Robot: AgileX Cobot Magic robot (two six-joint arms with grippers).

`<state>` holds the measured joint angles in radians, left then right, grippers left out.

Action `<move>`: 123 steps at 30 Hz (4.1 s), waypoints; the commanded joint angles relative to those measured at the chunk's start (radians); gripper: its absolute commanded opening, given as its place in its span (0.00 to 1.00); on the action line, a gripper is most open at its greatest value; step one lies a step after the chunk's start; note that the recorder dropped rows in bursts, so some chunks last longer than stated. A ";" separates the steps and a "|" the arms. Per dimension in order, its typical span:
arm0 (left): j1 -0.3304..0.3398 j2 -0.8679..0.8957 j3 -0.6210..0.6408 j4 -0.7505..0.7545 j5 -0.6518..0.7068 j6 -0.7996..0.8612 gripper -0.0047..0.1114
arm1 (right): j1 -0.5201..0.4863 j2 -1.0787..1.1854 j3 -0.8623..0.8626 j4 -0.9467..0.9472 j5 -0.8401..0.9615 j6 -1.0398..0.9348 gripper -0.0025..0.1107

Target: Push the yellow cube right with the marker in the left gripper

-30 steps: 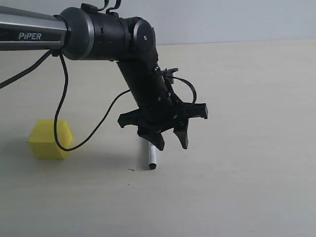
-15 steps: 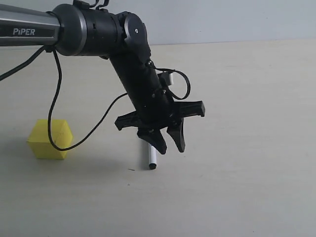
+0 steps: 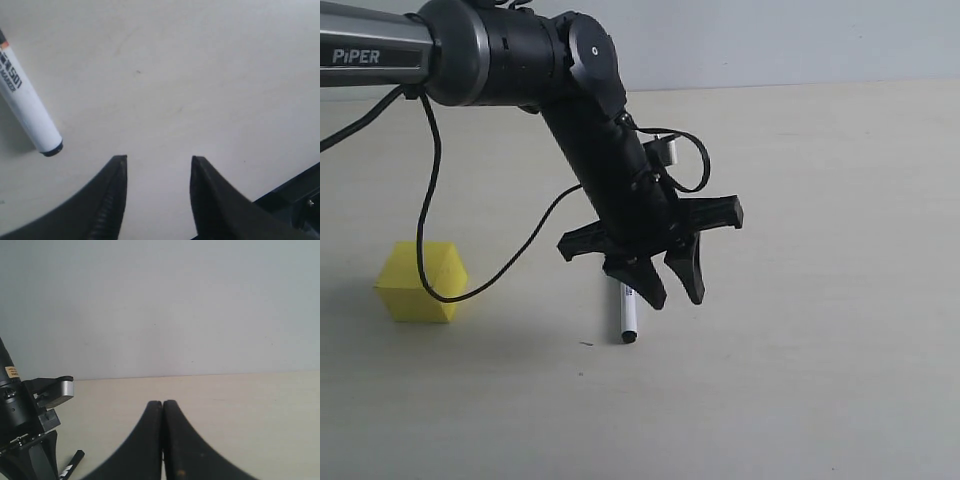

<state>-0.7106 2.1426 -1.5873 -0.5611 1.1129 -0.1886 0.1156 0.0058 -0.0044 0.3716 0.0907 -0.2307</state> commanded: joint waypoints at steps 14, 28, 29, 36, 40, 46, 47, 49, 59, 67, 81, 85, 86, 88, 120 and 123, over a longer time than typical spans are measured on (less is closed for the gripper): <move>0.013 -0.096 -0.204 -0.024 0.108 0.108 0.04 | 0.001 -0.006 0.004 -0.005 -0.003 -0.003 0.02; 0.011 -0.113 -0.216 -0.297 -0.169 0.484 0.04 | 0.001 -0.006 0.004 -0.005 -0.003 -0.003 0.02; 0.011 -0.111 -0.216 -0.340 -0.163 0.518 0.04 | 0.001 -0.006 0.004 -0.005 -0.003 -0.003 0.02; 0.011 -0.077 -0.216 -0.324 -0.094 0.589 0.04 | 0.001 -0.006 0.004 -0.005 -0.003 -0.003 0.02; 0.012 -0.074 -0.216 -0.228 -0.152 0.608 0.04 | 0.001 -0.006 0.004 -0.005 -0.003 -0.003 0.02; -0.003 -0.076 -0.216 0.213 -0.184 0.113 0.04 | 0.001 -0.006 0.004 -0.005 -0.003 -0.003 0.02; -0.012 -0.076 -0.216 0.296 -0.168 0.038 0.04 | 0.001 -0.006 0.004 -0.005 -0.003 -0.003 0.02; -0.040 -0.074 -0.216 0.459 -0.127 -0.083 0.04 | 0.001 -0.006 0.004 -0.005 -0.003 -0.003 0.02; -0.088 -0.035 -0.216 0.547 0.069 -0.237 0.44 | 0.001 -0.006 0.004 -0.005 -0.003 -0.003 0.02; -0.088 0.067 -0.216 0.515 0.108 -0.336 0.45 | 0.001 -0.006 0.004 -0.005 -0.003 -0.003 0.02; -0.088 0.156 -0.216 0.495 0.082 -0.423 0.45 | 0.001 -0.006 0.004 -0.005 -0.003 -0.003 0.02; -0.086 0.156 -0.216 0.536 0.082 -0.439 0.45 | 0.001 -0.006 0.004 -0.005 -0.003 -0.003 0.02; -0.086 0.156 -0.216 0.561 0.091 -0.469 0.45 | 0.001 -0.006 0.004 -0.005 -0.003 -0.003 0.02; -0.086 0.156 -0.216 0.592 0.108 -0.500 0.45 | 0.001 -0.006 0.004 -0.005 -0.003 -0.003 0.02; -0.096 0.174 -0.143 0.550 0.020 -0.514 0.45 | 0.001 -0.006 0.004 -0.005 -0.003 -0.003 0.02; -0.096 0.174 -0.134 0.548 0.010 -0.514 0.44 | 0.001 -0.006 0.004 -0.005 -0.003 -0.003 0.02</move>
<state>-0.8014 2.3152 -1.7323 0.0000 1.1375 -0.6928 0.1156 0.0058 -0.0044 0.3716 0.0907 -0.2307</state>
